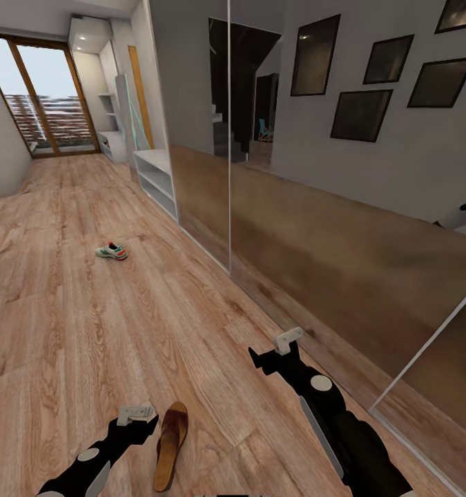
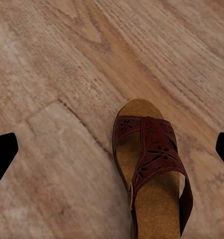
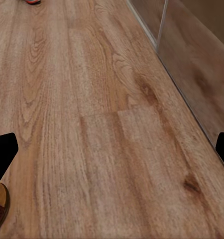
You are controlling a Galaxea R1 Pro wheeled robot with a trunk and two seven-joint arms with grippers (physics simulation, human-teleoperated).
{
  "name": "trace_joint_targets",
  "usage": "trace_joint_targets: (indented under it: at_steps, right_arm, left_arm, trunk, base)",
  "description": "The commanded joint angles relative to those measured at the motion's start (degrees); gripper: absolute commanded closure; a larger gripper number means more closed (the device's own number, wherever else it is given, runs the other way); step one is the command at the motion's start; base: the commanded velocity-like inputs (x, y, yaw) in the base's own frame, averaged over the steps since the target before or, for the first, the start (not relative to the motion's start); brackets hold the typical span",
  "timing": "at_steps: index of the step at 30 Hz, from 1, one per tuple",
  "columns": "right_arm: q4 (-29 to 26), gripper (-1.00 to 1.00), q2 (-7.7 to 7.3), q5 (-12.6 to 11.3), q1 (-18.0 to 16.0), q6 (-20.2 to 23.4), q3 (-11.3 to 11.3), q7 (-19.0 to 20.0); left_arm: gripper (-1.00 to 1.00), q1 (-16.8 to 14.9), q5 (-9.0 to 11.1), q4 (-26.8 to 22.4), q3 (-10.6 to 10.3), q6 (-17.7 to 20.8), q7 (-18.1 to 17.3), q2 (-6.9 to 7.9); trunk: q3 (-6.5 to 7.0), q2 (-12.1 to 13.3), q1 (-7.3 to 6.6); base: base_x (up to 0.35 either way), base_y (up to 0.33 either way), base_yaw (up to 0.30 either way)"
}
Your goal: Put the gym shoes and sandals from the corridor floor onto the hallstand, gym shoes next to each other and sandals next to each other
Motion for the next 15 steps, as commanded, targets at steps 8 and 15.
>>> trace_joint_targets:
  at_steps: [8, 15]
  right_arm:
    - [-0.09, -1.0, -0.02, -0.01, -0.03, 0.28, 0.01, 0.1]
    - [-0.16, -1.0, 0.03, -0.05, -0.03, 0.28, -0.06, 0.1]
  left_arm:
    - [-1.0, 0.17, -0.63, 0.04, 0.6, -0.27, -0.22, -0.07]
    - [-1.0, 0.26, -0.69, 0.04, 0.94, -0.29, 0.08, -0.19]
  trunk:
    - [-1.9, -0.5, 0.36]
    - [-4.03, -0.59, 0.54]
  base:
    - [0.0, 0.0, 0.0]
    - [0.0, 0.0, 0.0]
